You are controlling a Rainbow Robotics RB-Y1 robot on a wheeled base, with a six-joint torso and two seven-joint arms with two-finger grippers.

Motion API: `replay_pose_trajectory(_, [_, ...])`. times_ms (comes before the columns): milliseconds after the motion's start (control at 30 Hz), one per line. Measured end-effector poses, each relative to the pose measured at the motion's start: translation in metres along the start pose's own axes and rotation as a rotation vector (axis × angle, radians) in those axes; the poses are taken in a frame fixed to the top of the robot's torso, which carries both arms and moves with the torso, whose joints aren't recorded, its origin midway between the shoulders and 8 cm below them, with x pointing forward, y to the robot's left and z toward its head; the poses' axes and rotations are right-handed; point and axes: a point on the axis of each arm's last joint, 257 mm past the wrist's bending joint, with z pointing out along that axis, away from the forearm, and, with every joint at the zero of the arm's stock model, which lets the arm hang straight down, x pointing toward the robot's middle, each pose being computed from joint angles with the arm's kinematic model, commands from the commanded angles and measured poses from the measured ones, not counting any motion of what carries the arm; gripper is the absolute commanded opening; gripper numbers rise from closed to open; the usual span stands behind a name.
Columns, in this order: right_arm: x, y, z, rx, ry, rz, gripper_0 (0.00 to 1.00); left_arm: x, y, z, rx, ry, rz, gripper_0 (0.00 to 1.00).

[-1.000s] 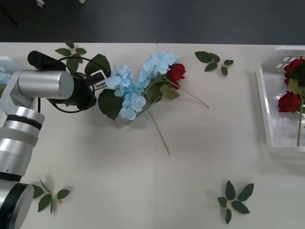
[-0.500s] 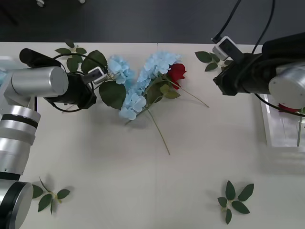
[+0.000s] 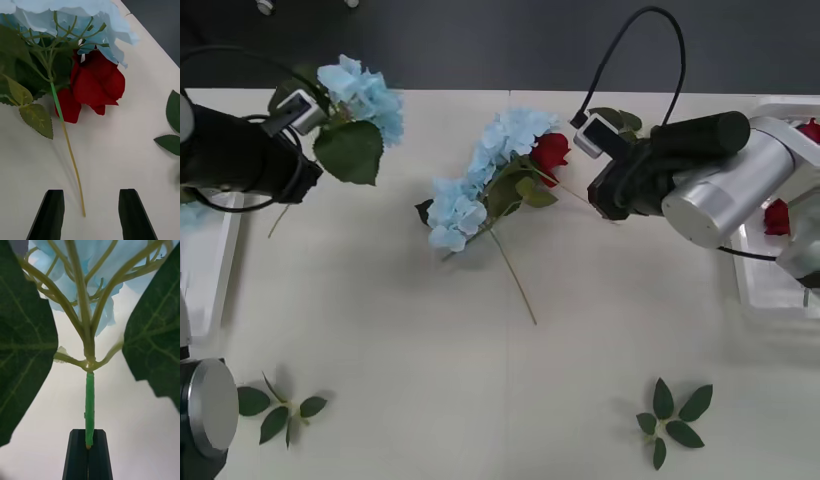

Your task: Put the red flowers into the right box and the blue flowers into the left box

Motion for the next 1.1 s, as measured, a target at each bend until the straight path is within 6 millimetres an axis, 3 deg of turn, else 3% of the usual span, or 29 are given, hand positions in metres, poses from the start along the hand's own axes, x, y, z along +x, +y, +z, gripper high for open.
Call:
replay_pose_trajectory(133, [0.003,-0.001,0.015,0.017,-0.015,0.008,0.42,0.008,0.012,-0.033,-0.085,-0.016,0.017,0.00])
replay_pose_trajectory(267, [0.016,-0.001,0.030,0.029,0.006,-0.013,0.42,0.025,0.003,-0.055,-0.133,-0.021,0.011,0.00])
replay_pose_trajectory(400, [0.025,-0.004,0.041,0.044,0.015,-0.026,0.42,0.047,0.001,-0.077,-0.178,-0.036,-0.175,0.00])
replay_pose_trajectory(600, [0.020,-0.002,0.056,0.048,-0.029,-0.001,0.42,0.082,0.019,-0.122,-0.301,-0.049,-0.357,0.00])
replay_pose_trajectory(800, [0.016,0.008,0.070,0.036,-0.037,-0.064,0.42,0.111,0.031,-0.153,-0.395,-0.053,-0.564,0.00])
replay_pose_trajectory(1100, [0.001,0.027,0.072,-0.024,-0.064,-0.032,0.42,0.154,0.089,-0.199,-0.624,-0.047,-0.777,0.00])
